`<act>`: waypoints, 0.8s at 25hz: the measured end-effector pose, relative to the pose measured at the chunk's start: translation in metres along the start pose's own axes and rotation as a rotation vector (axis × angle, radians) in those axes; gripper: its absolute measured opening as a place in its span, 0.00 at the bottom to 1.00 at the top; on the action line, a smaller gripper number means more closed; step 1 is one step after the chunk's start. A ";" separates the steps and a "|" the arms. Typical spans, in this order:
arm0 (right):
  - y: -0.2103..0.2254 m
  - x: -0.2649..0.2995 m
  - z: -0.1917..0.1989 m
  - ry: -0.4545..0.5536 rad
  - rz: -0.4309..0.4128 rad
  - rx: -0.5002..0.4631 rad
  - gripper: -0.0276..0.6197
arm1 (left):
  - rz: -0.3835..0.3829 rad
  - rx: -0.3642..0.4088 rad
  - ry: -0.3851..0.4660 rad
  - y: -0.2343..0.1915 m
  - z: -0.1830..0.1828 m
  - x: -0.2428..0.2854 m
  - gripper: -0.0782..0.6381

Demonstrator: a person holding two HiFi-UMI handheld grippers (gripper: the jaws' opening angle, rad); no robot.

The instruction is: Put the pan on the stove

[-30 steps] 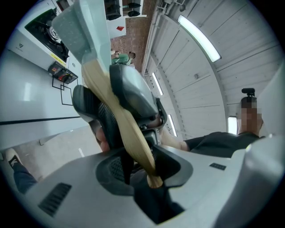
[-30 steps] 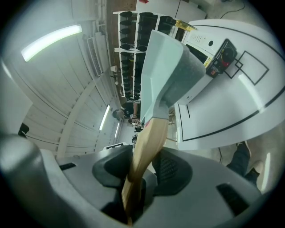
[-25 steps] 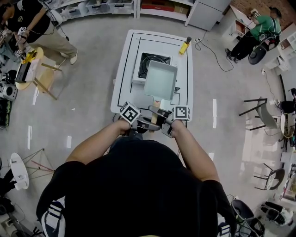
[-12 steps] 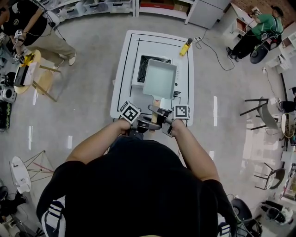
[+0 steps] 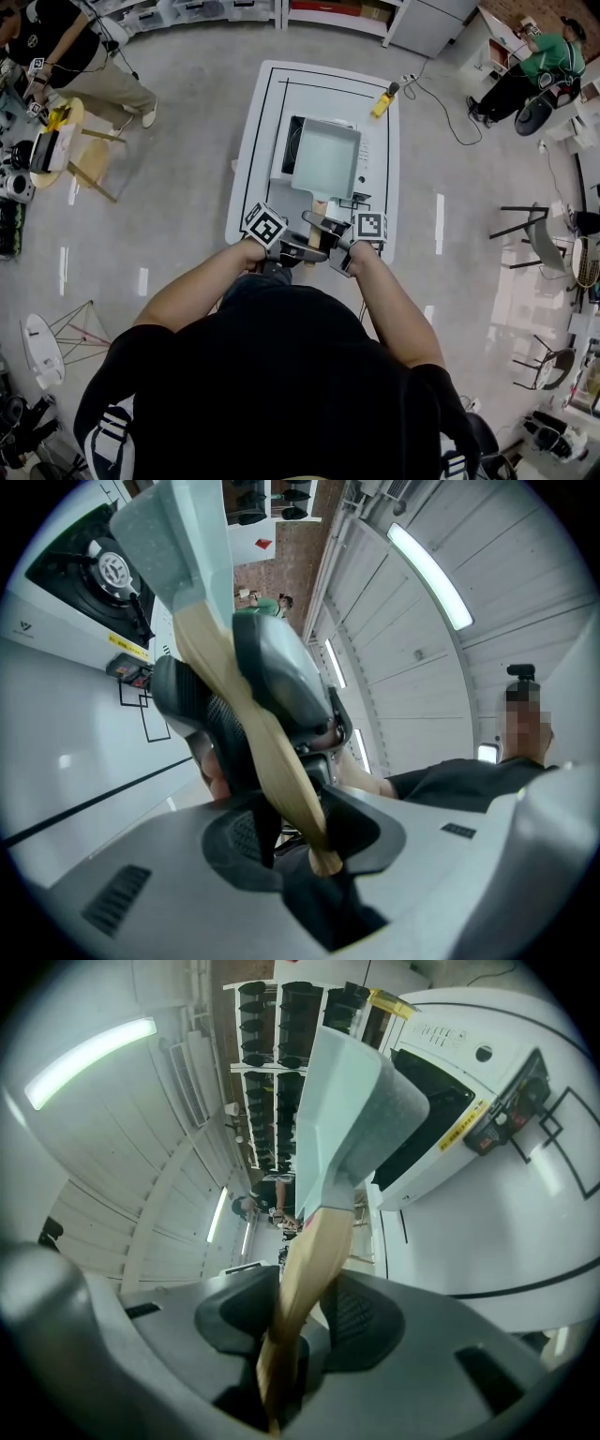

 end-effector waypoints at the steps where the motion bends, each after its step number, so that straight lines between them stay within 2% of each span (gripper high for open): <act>1: 0.001 0.000 -0.003 -0.002 0.002 -0.003 0.26 | 0.006 -0.003 0.002 0.001 -0.002 0.000 0.29; 10: 0.005 0.010 -0.024 -0.005 -0.025 0.014 0.26 | 0.002 -0.017 0.013 -0.010 -0.021 -0.007 0.29; 20: 0.009 0.020 -0.047 -0.012 -0.019 0.021 0.26 | 0.001 -0.015 0.025 -0.015 -0.044 -0.017 0.29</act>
Point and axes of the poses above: the fingertips, and each gripper's own axes: x forward along the fingers, y to its right, z out of its underside, the point moved 7 cm from there along -x, backward along the fingers, and after that the axes turned 2 degrees about -z, right-handed, at the moved point
